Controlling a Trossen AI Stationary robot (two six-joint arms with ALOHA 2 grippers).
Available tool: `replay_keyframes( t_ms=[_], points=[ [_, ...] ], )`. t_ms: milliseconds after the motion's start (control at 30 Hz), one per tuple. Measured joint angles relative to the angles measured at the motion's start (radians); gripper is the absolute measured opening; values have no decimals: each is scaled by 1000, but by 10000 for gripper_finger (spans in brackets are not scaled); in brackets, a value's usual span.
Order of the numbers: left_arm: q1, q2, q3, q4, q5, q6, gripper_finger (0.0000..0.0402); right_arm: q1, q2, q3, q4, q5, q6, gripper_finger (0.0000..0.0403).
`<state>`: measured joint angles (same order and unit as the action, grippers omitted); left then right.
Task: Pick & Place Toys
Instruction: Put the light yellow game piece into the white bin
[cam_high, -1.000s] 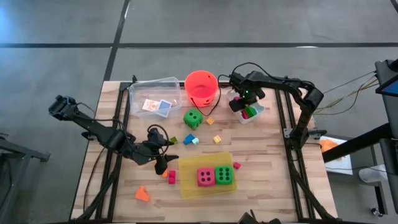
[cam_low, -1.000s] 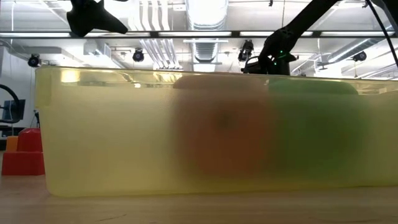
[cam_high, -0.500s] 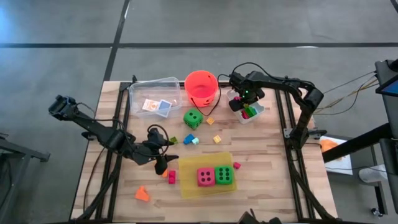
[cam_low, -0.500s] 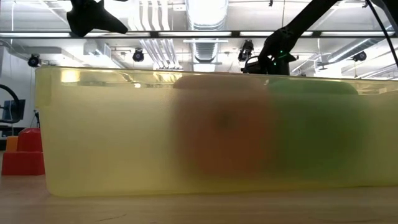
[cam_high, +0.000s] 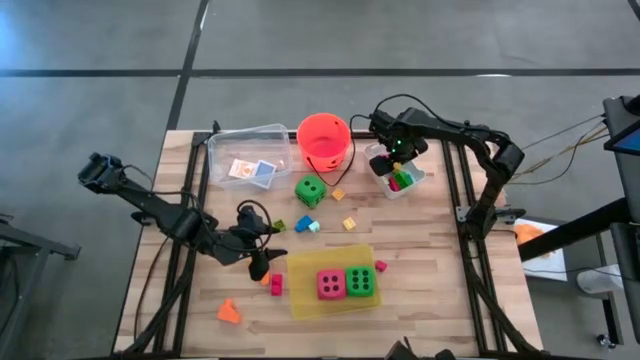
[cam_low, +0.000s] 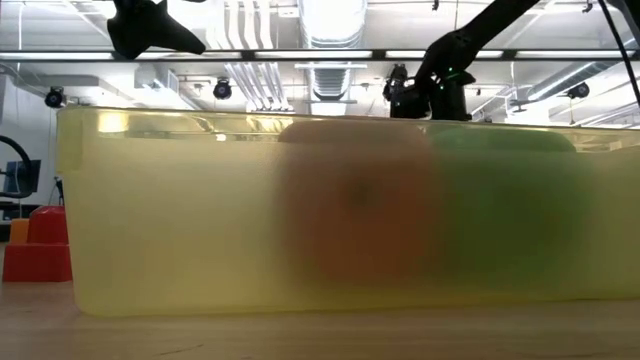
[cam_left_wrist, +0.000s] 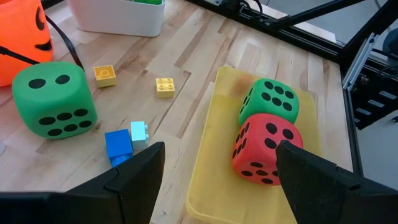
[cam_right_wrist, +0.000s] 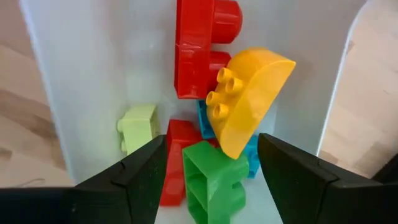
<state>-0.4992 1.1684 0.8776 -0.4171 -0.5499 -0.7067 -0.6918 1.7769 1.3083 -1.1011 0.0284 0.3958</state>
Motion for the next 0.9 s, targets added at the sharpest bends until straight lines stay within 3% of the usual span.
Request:
replay_keyframes(
  t_ms=[500,667,900],
  points=[
    [0,0,0,0,0,0,297,66,-155,10,8,76,-37,245],
    [0,0,0,0,0,0,297,162,-181,8,60,42,5,245],
    [0,0,0,0,0,0,297,341,-107,10,299,-33,119,244]
  ],
)
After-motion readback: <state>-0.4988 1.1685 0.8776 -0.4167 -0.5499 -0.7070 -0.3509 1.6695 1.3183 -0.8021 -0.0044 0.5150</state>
